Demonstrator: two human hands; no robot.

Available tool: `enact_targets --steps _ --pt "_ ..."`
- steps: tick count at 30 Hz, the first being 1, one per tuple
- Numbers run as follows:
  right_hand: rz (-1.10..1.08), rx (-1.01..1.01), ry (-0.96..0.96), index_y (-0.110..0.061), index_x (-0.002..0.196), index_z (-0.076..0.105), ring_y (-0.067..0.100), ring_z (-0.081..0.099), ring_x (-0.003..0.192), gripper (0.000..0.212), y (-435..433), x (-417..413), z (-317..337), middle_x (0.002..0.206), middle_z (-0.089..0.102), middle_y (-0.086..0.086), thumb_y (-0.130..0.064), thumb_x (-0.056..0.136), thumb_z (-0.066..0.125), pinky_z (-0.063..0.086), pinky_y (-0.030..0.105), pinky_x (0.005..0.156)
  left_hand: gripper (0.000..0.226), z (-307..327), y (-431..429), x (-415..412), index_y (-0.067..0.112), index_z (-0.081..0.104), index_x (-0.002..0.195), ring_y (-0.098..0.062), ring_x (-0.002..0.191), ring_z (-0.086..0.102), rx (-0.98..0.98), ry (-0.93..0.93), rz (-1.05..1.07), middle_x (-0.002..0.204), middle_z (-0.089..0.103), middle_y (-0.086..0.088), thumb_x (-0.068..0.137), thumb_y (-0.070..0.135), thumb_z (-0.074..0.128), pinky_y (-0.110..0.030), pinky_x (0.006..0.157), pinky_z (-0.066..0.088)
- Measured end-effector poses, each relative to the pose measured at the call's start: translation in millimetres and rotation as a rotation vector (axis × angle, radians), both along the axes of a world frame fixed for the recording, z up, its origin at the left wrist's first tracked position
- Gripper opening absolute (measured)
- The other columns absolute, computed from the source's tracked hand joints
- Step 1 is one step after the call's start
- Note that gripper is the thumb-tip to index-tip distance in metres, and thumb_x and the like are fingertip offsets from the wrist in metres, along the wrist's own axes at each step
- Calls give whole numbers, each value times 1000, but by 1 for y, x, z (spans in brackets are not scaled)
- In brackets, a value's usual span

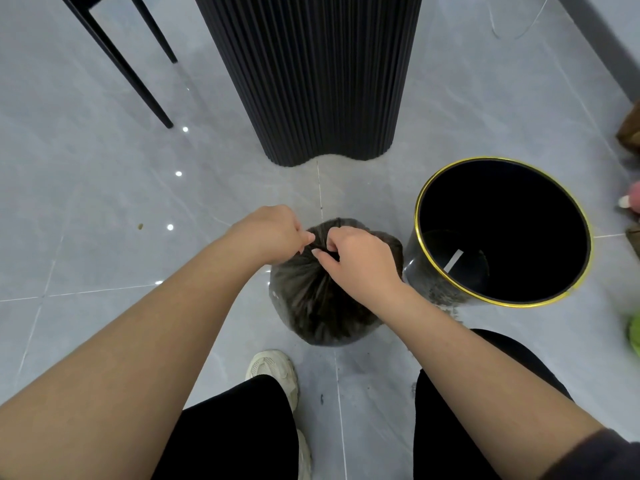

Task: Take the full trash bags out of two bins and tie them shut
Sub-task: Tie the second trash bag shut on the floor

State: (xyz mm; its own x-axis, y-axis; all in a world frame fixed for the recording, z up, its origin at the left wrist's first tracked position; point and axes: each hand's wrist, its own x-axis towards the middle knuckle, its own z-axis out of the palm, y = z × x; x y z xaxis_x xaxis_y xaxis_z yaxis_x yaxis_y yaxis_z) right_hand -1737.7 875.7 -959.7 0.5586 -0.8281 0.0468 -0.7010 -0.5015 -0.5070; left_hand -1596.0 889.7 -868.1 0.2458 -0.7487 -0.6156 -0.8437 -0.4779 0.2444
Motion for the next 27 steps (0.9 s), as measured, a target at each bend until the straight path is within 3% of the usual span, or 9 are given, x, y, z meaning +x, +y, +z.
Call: enact_targets --steps 3,6,14,17,19,22,27 --pt "-4 -20 -5 -19 87 50 15 50 59 25 2 0 2 67 51 -8 -43 91 55 33 28 50 33 1 0 0 17 63 70 -22 77 58 4 -7 -4 82 64 -5 94 37 52 -30 68 44" --pt "-5 -12 -13 -21 100 58 18 58 65 23 1 -1 4 70 61 -5 -42 93 53 41 30 55 33 4 -2 -2 16 63 70 -20 74 55 7 3 0 79 60 -4 94 37 52 -28 64 41" --pt "-19 -96 -81 -12 84 58 21 52 80 15 -1 -3 -3 84 57 1 -26 87 63 39 31 61 32 8 -6 -7 16 61 69 -15 65 47 41 31 -44 70 53 -1 94 34 53 -26 55 35" --pt "9 -22 -62 -16 90 60 18 54 80 17 -4 -5 -4 82 62 -3 -33 91 58 38 30 60 23 10 -5 -7 14 66 80 -19 76 50 76 27 -81 81 56 -3 94 30 54 -26 59 36" --pt "19 16 -71 -18 95 63 17 58 78 21 -4 -6 -4 81 65 -4 -38 92 56 46 33 62 22 10 -5 -7 14 68 87 -19 79 50 101 33 -74 85 57 -3 95 28 53 -27 63 37" --pt "8 28 -60 -21 101 64 19 62 70 25 -4 -4 -2 73 65 -4 -43 93 53 50 34 62 27 11 -6 -5 14 67 87 -18 75 49 123 25 -59 77 53 -1 97 30 48 -26 60 35" --pt "-30 -63 -72 -21 88 67 19 61 66 23 -7 -4 -3 69 65 -4 -40 91 57 46 33 54 37 9 -5 -2 5 63 101 -24 86 49 110 -10 -50 92 55 -9 100 33 41 -29 70 37"
